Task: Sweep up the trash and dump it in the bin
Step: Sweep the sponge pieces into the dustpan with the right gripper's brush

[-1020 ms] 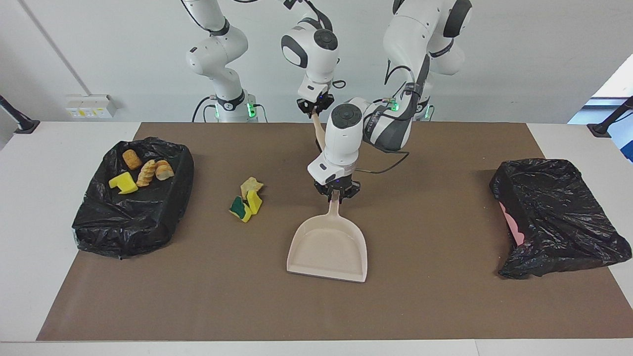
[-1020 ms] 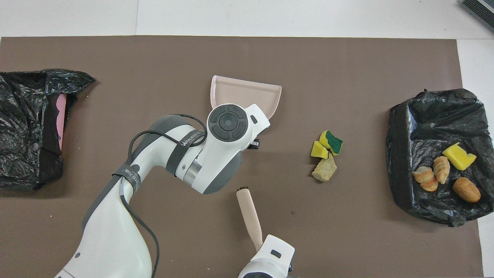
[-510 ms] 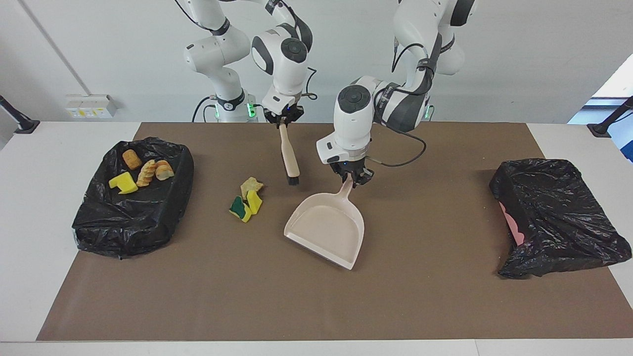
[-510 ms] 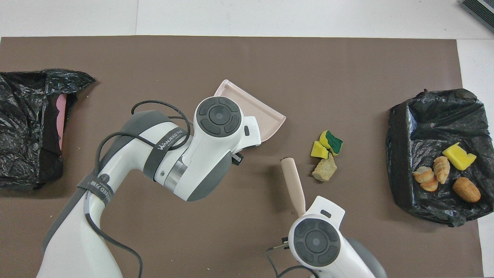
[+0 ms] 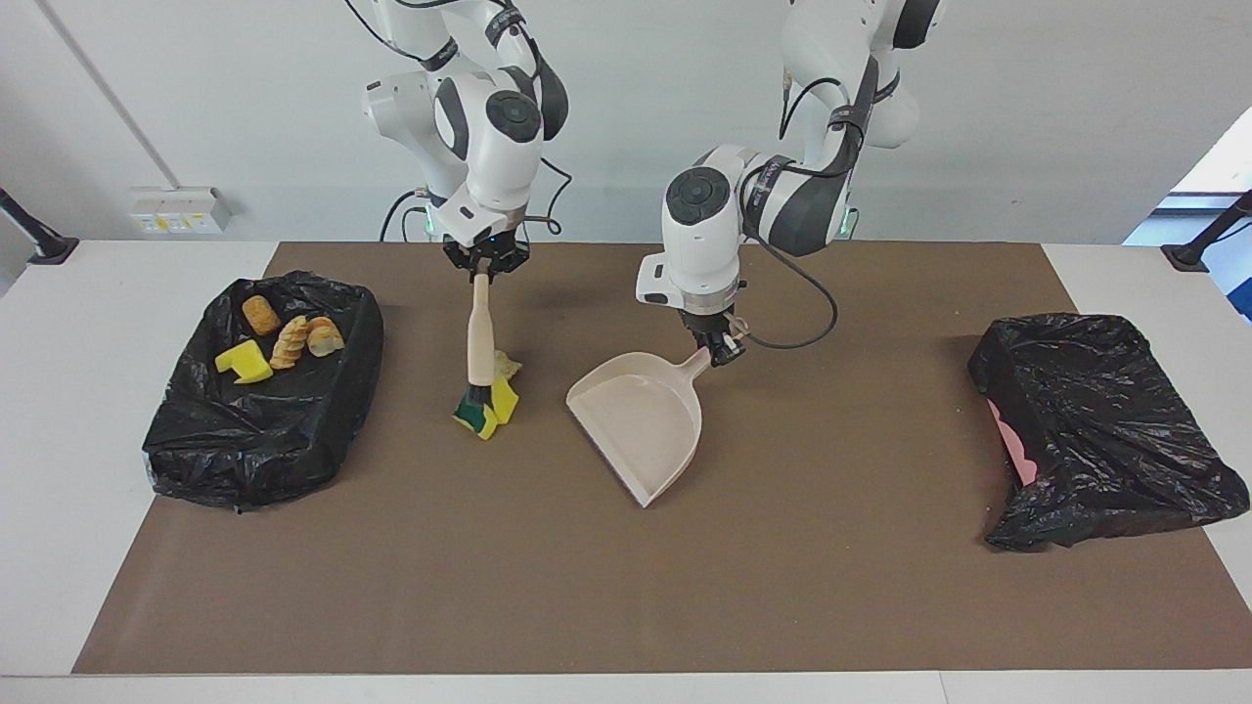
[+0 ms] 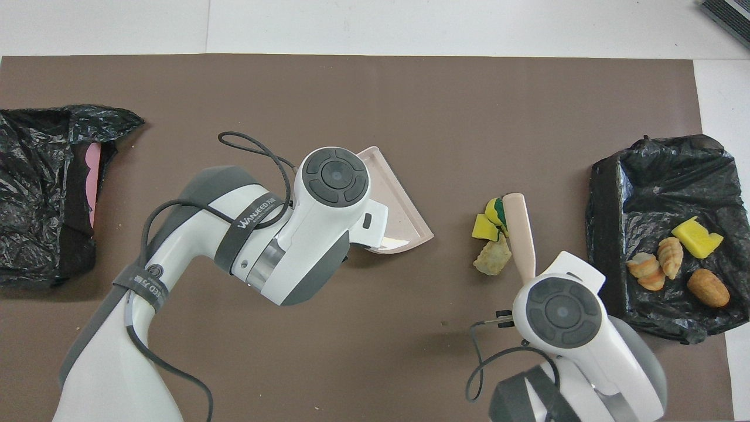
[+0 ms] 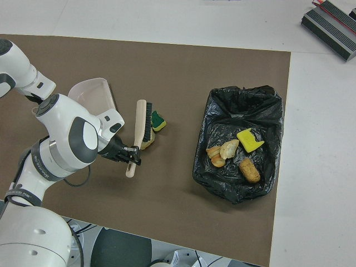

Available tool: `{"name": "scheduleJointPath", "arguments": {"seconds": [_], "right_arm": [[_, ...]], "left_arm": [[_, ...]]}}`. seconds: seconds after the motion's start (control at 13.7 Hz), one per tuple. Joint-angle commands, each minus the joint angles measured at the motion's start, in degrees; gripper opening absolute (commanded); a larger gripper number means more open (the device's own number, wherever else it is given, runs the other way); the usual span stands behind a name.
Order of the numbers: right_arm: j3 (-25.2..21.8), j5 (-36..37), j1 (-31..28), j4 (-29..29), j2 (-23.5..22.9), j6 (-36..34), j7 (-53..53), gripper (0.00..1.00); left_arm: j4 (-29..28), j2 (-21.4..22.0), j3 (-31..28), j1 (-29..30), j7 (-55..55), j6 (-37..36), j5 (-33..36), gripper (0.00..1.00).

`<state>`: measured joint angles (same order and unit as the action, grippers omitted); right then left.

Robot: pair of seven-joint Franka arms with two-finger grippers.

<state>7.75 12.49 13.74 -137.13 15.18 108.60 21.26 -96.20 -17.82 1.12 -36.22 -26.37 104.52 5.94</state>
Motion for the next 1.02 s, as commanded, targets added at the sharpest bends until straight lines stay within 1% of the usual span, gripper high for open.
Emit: {"name": "scheduleJointPath", "arguments": {"seconds": [0.0,0.15,0.22,0.29,0.51,0.58,0.66,0.73,0.87,0.95], "right_arm": [[0.77,0.96,-6.07,-0.85,-0.15,0.65,-6.38,0.0],[0.77,0.96,-9.24,-1.03,-1.37,1.87,-10.44,0.0],[0.77,1.04,-10.21,-1.12,-3.39,2.23,-10.62,0.0],[0.77,1.05,-10.22,-1.38,-4.1,3.01,-11.32,0.0],[0.95,1.05,-8.99,-1.73,-6.21,3.02,-12.38,0.0],[0.95,0.26,-8.38,-1.74,-6.39,2.85,-14.3,0.0],[0.95,-1.05,-7.85,-1.74,-6.39,2.76,-16.23,0.0],[0.95,-4.72,-7.15,-1.74,-6.48,2.84,-17.47,0.0],[0.95,-11.4,-4.0,-1.65,-7.36,3.19,-18.01,0.0],[0.95,-15.44,-2.68,-1.56,-7.54,3.8,-17.84,0.0]], "left_arm": [[-3.98,3.13,0.11,-0.52,-5.09,-0.55,1.53,0.0],[-8.1,5.59,0.29,-2.44,-5.36,0.24,3.81,0.0],[-9.95,6.64,0.29,-3.15,-5.45,1.03,5.99,0.0],[-10.58,6.65,0.38,-3.68,-5.45,2.25,7.41,0.0],[-11.02,6.3,0.46,-3.86,-5.71,3.41,7.42,0.0],[-11.81,6.39,0.64,-3.86,-5.98,4.02,7.25,0.0],[-12.25,6.56,0.55,-4.03,-6.06,4.2,7.16,0.0],[-12.6,6.74,0.64,-4.47,-6.07,4.02,7.25,0.0],[-13.04,5.61,0.64,-5.26,-5.98,4.28,7.25,0.0],[-14.26,5.6,0.55,-6.4,-5.98,5.07,7.16,0.0]]}}
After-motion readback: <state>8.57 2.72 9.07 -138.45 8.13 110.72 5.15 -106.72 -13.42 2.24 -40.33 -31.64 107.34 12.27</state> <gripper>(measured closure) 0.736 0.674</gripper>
